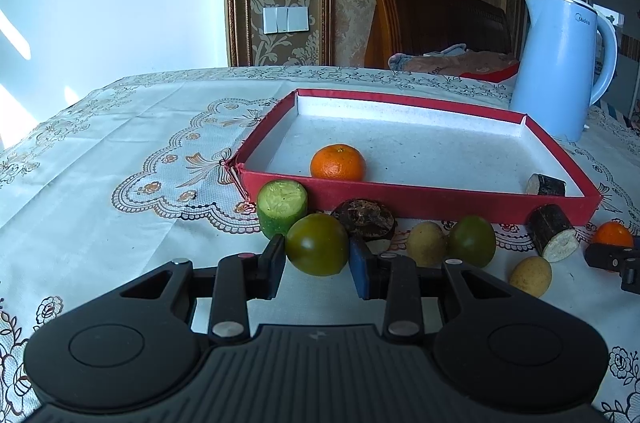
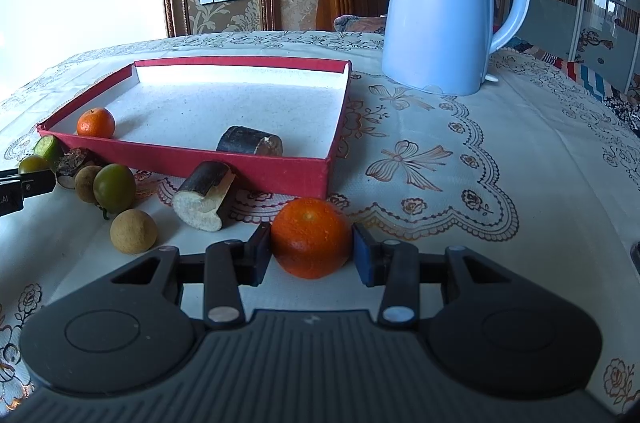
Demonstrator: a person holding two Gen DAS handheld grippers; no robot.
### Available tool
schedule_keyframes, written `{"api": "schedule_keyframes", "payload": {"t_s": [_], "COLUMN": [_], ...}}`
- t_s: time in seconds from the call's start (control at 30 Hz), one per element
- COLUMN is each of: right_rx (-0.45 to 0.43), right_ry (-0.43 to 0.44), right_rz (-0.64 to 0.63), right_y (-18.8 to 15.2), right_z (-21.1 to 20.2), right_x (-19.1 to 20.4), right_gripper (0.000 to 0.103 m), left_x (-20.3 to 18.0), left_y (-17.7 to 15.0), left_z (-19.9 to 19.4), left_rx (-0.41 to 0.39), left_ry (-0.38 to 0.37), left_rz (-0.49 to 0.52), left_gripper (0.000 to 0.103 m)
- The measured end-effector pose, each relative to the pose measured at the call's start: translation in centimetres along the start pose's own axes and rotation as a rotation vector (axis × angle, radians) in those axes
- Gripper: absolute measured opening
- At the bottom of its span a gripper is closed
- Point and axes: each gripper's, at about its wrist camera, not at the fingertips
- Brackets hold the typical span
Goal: Organize fruits
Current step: 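Carry the mandarin and green fruit into the red tray and open both grippers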
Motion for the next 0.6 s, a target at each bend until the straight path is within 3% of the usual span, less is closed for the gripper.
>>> {"api": "schedule_keyframes", "payload": {"t_s": [0.6], "right_rx": [-0.014], "right_ry": [0.011], "right_rz": [0.019], "right_y": [-0.03], "right_z": [-0.21], "right_x": [-0.32], "right_gripper": [0.039], "left_x": [0.03], "left_y": [0.03], "left_z": [-0.16], "left_rx": [-0.006], "left_ry": [0.010], "left_rz": [0.004], "left_gripper": [0.034]}}
Point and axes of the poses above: each gripper's, at about its wrist camera, not at the fingertips, and z roughly the way its jaws point, x to its left, y to its top, and after that the axes turned 11 degrees about -x, right-handed
